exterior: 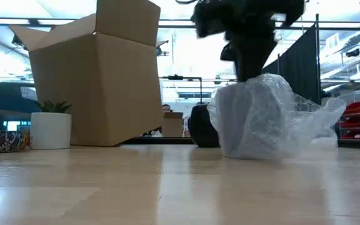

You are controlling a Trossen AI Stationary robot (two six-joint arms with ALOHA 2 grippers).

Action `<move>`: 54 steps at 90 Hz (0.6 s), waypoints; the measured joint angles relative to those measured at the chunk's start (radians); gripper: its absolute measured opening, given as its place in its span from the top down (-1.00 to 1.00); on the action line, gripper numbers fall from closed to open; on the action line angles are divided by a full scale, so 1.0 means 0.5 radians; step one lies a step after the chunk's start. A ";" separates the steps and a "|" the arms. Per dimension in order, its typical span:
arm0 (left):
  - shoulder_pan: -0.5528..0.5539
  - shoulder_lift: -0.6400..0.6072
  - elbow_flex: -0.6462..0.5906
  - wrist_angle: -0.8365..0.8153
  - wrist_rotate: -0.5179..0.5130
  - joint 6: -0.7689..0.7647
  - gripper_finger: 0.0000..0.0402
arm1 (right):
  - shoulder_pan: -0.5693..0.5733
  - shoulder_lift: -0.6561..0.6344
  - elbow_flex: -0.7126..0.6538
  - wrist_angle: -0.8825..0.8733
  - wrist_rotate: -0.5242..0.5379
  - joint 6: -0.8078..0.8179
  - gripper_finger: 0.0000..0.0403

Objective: Wrap mug
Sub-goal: Wrap the blue mug with bubble wrap

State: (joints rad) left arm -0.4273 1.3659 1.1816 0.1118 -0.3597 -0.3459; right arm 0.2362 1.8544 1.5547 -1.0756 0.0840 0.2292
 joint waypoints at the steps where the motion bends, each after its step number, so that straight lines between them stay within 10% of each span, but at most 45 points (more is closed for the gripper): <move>1: 0.000 0.000 0.000 -0.007 0.026 0.000 0.36 | 0.006 -0.011 0.000 -0.011 0.006 0.007 1.00; 27: -0.153 -0.097 -0.001 -0.197 -0.001 -0.001 0.36 | 0.142 -0.233 0.000 -0.136 0.071 0.178 1.00; 54: -0.561 -0.236 -0.001 -0.502 -1.169 0.289 0.36 | 0.134 -0.088 0.000 -0.021 0.059 0.083 1.00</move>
State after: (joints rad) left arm -0.7078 1.2479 1.1812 -0.1393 -0.9440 -0.2015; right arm 0.3035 1.8105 1.5547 -1.0863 0.1134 0.2707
